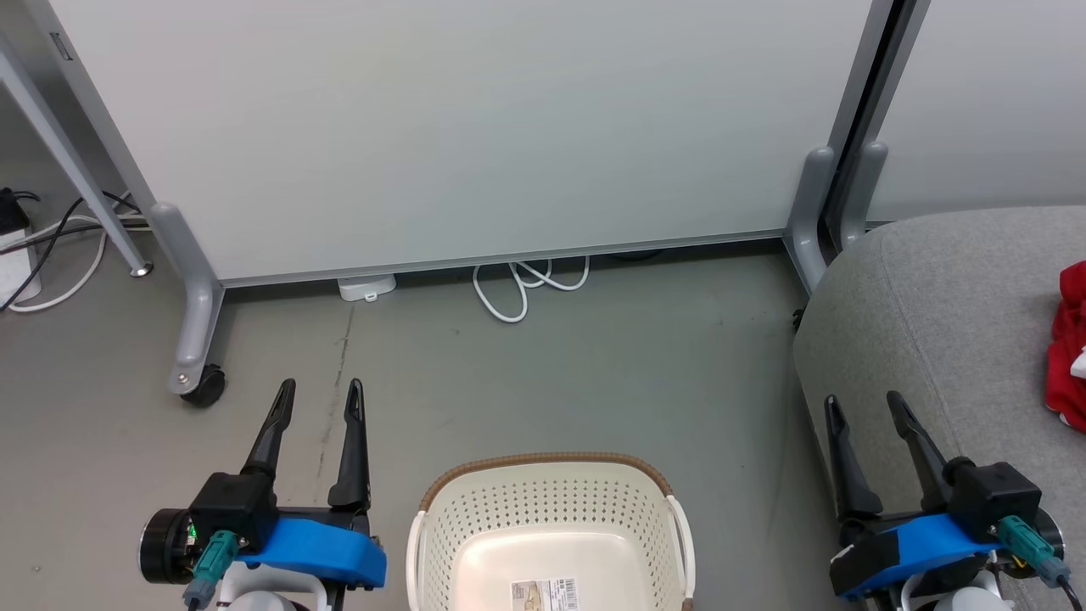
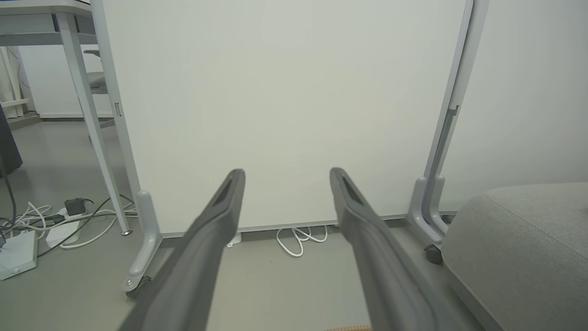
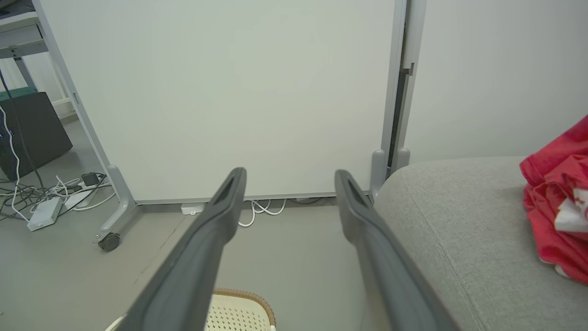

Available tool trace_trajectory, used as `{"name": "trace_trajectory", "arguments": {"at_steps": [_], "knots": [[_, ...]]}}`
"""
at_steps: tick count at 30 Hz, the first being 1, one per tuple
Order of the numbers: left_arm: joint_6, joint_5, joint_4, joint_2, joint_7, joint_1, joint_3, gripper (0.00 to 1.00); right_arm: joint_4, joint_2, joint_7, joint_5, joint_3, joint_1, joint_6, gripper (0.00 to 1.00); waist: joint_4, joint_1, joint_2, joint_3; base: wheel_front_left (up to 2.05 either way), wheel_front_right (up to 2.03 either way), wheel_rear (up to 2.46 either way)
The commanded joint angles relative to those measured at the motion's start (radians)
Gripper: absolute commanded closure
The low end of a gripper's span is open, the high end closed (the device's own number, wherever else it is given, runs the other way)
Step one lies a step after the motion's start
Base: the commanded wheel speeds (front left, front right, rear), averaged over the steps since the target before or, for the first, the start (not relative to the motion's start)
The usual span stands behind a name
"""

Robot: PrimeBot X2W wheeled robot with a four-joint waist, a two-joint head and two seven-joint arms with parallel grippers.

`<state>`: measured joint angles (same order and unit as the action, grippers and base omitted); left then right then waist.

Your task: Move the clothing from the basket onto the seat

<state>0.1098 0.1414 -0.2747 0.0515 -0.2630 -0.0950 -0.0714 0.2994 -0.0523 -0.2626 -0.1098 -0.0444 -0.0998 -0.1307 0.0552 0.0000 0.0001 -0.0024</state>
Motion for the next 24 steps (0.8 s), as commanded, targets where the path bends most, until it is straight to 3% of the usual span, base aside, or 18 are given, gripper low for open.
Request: {"name": "trace_trajectory", "arguments": {"at_steps": [1, 9, 10, 14, 24], "knots": [[0.002, 0.003, 0.002, -0.001, -0.003, 0.003, 0.002, 0.00, -0.002, 0.002, -0.003, -0.012, 0.000, 0.010, 0.000, 0.00, 0.002, 0.0000, -0.0001, 0.000, 0.00, 0.00, 0.00], [-0.002, -0.004, -0.005, -0.002, -0.003, -0.007, 0.003, 0.00, 0.005, 0.003, -0.003, -0.021, 0.002, -0.003, 0.000, 0.00, 0.006, 0.0000, -0.0001, 0.002, 0.00, 0.00, 0.00], [-0.003, 0.001, -0.007, 0.000, 0.000, 0.000, 0.000, 1.00, 0.007, 0.001, 0.000, -0.016, 0.003, -0.001, 0.000, 1.00, 0.006, 0.0000, -0.0001, 0.002, 0.00, 0.00, 0.00], [-0.003, 0.006, -0.043, 0.000, 0.009, 0.031, -0.001, 1.00, 0.045, 0.004, 0.009, -0.021, 0.002, 0.011, 0.000, 1.00, 0.006, 0.0000, -0.0001, 0.002, 0.00, 0.00, 0.00], [0.000, 0.206, -0.036, 0.000, 0.062, 0.021, 0.027, 1.00, 0.034, 0.004, 0.063, -0.223, -0.012, 0.004, 0.000, 1.00, 0.001, 0.0000, -0.0001, 0.002, 0.00, 0.00, 0.00]]}}
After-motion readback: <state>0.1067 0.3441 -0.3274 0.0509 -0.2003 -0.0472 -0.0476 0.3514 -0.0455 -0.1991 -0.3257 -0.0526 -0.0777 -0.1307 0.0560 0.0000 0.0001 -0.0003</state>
